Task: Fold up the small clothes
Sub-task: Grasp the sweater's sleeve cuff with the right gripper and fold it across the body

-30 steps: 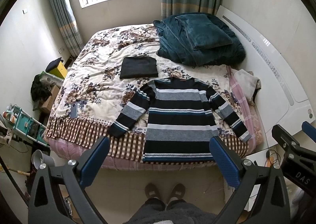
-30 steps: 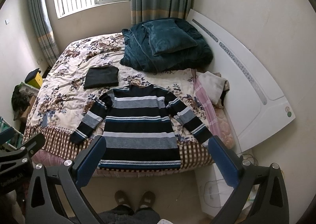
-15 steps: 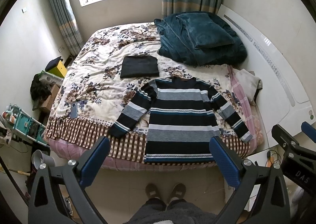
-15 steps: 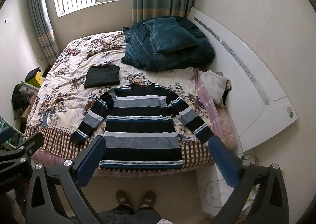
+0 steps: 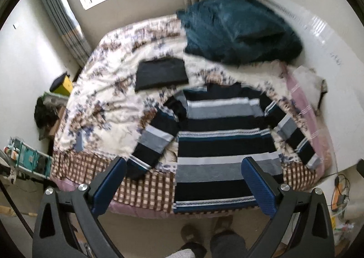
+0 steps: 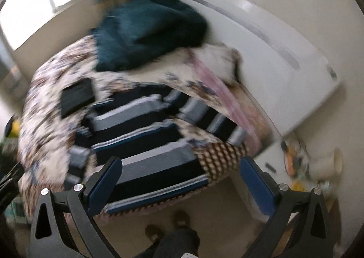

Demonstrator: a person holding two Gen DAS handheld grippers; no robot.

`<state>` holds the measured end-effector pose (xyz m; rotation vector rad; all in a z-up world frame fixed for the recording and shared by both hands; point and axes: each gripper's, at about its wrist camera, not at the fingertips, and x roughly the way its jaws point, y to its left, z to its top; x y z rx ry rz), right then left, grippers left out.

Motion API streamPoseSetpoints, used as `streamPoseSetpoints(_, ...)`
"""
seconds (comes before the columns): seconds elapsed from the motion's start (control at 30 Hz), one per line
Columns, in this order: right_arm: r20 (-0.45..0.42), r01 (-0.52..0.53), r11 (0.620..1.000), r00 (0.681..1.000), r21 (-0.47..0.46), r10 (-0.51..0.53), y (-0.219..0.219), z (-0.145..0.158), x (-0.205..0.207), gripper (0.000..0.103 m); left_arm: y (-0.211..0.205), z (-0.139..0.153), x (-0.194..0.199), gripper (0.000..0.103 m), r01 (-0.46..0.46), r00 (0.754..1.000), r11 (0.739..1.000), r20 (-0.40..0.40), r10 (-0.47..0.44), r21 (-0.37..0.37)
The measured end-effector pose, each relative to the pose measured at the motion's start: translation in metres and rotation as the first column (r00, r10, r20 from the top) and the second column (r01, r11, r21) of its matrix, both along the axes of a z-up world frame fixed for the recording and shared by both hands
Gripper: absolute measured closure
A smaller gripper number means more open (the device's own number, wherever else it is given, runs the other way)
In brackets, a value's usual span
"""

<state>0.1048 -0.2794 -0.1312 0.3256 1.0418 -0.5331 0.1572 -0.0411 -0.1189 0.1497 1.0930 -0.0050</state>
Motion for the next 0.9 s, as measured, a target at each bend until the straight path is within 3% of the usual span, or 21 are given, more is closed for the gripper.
streamPoseSetpoints(0.1,-0.055,0.150,0.987,0.988,0.055,-0.147,-0.065,-0.068,0.017,0.000,-0.020,-0.051,0.037,0.000,-0.018,0.998,1.000,-0.063,0.018,0.011)
streamPoseSetpoints(0.2,-0.119,0.314,0.939,0.947,0.138,-0.298,-0.140,-0.150,0.026,0.000,-0.047,-0.107,0.069,0.000,-0.024,0.991,0.998,-0.131,0.031,0.053)
streamPoseSetpoints(0.3,-0.171,0.445,0.868,0.894,0.221,-0.415,-0.207,-0.232,0.026,0.000,-0.072,-0.167,0.098,0.000,-0.026,0.976,0.994,-0.210,0.048,0.105)
streamPoseSetpoints(0.4,-0.211,0.575,0.757,0.818,0.311,-0.535,-0.266,-0.322,0.020,0.000,-0.091,-0.231,0.120,0.000,-0.020,0.954,0.990,-0.292,0.061,0.142)
streamPoseSetpoints(0.5,-0.233,0.662,0.662,0.746,0.351,-0.623,-0.304,-0.390,0.015,0.000,-0.104,-0.293,0.136,0.000,-0.002,0.930,0.983,-0.361,0.069,0.182)
streamPoseSetpoints(0.67,-0.231,0.734,0.571,0.667,0.367,-0.709,-0.348,-0.476,0.023,0.001,-0.115,-0.368,0.165,0.000,-0.006,0.907,0.979,-0.412,0.092,0.206)
streamPoseSetpoints(0.73,-0.188,0.727,0.559,0.661,0.399,-0.726,-0.360,-0.498,0.031,0.008,-0.121,-0.392,0.180,0.000,-0.006,0.903,0.978,-0.420,0.095,0.208)
streamPoseSetpoints(0.8,-0.168,0.724,0.556,0.659,0.408,-0.734,-0.364,-0.510,0.040,0.039,-0.125,-0.409,0.195,0.000,-0.008,0.902,0.979,-0.420,0.096,0.205)
streamPoseSetpoints(0.87,-0.139,0.730,0.575,0.656,0.370,-0.742,-0.363,-0.512,0.053,0.055,-0.126,-0.420,0.208,0.000,-0.012,0.906,0.980,-0.413,0.095,0.198)
streamPoseSetpoints(0.9,-0.121,0.729,0.589,0.658,0.349,-0.743,-0.361,-0.508,0.059,0.081,-0.125,-0.422,0.214,0.000,-0.017,0.908,0.982,-0.409,0.094,0.188)
